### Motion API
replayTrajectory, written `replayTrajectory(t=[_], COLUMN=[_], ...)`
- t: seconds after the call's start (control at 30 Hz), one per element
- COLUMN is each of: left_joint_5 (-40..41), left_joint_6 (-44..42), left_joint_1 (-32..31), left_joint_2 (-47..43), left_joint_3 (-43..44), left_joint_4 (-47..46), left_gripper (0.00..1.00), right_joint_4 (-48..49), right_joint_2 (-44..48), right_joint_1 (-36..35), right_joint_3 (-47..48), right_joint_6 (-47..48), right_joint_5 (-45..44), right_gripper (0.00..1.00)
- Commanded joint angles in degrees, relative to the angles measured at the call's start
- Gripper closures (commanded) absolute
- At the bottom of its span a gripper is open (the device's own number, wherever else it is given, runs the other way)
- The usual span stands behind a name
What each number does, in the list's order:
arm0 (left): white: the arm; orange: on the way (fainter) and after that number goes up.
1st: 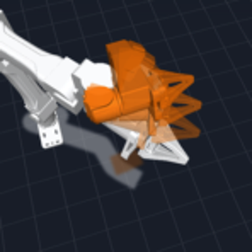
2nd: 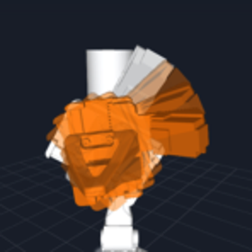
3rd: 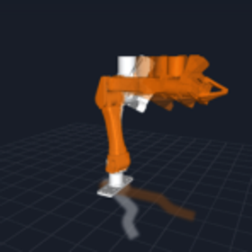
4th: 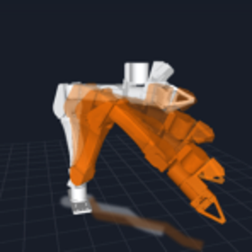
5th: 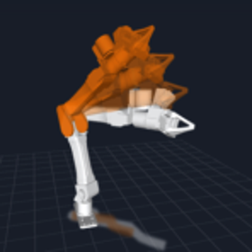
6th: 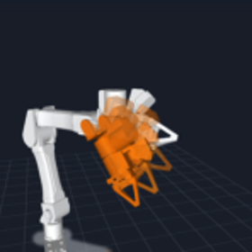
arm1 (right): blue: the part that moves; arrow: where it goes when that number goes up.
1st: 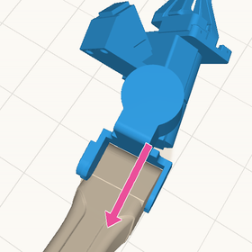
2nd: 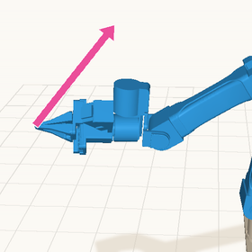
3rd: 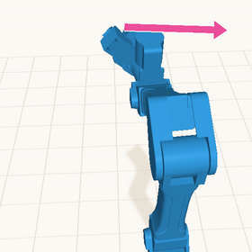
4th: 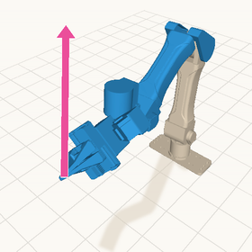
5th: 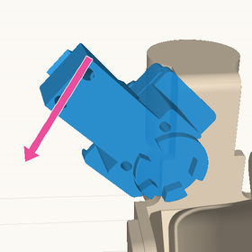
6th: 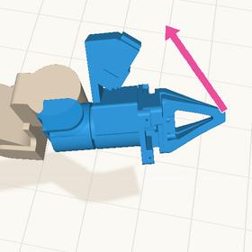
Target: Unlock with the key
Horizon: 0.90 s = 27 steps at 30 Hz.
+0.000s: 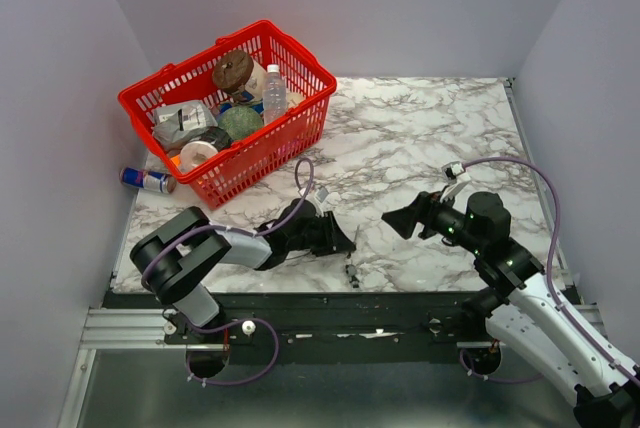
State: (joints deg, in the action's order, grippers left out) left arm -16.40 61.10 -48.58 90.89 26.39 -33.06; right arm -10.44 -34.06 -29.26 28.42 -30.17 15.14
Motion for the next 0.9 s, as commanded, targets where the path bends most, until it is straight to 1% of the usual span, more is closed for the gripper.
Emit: replayTrajectory(t=[0.0, 0.07, 0.2, 0.23, 0.57, 0.73, 0.87], left_joint_5=[-0.6, 0.7, 4.9, 5.4, 7.5, 6.1, 3.7], left_joint_6=[-2.9, -4.8, -9.2, -9.8, -11.6, -11.8, -11.2], left_joint_1=[2.3, 2.9, 3.1, 3.3, 5.9, 8.4, 9.9], left_joint_2=[2.7, 3.5, 4.7, 4.9, 8.6, 10.6, 11.8], left_joint_3=[2.3, 3.6, 7.0, 7.4, 11.0, 12.2, 12.6], left_joint_4=[-1.0, 0.7, 9.7, 10.5, 14.6, 16.4, 15.9], left_gripper=[1.00, 1.00, 1.00, 1.00, 1.00, 1.00, 1.00], right_joint_4=[-1.7, -1.8, -2.0, -2.0, -3.4, -4.1, -4.3], right_joint_2=[0.8, 1.0, 1.0, 1.2, 3.4, 4.2, 4.2], right_joint_1=[-0.1, -0.1, -0.1, -0.1, -0.1, -0.1, -0.1], right_joint_3=[-0.7, -0.7, -0.5, -0.5, -0.7, -0.5, -0.1], right_joint_6=[-0.4, -0.5, -0.2, -0.2, -0.4, -0.4, -0.5], right_joint_5=[-2.0, -2.3, -2.4, -2.4, -3.5, -3.8, -3.5], right_gripper=[0.14, 0.14, 0.14, 0.14, 0.14, 0.14, 0.14])
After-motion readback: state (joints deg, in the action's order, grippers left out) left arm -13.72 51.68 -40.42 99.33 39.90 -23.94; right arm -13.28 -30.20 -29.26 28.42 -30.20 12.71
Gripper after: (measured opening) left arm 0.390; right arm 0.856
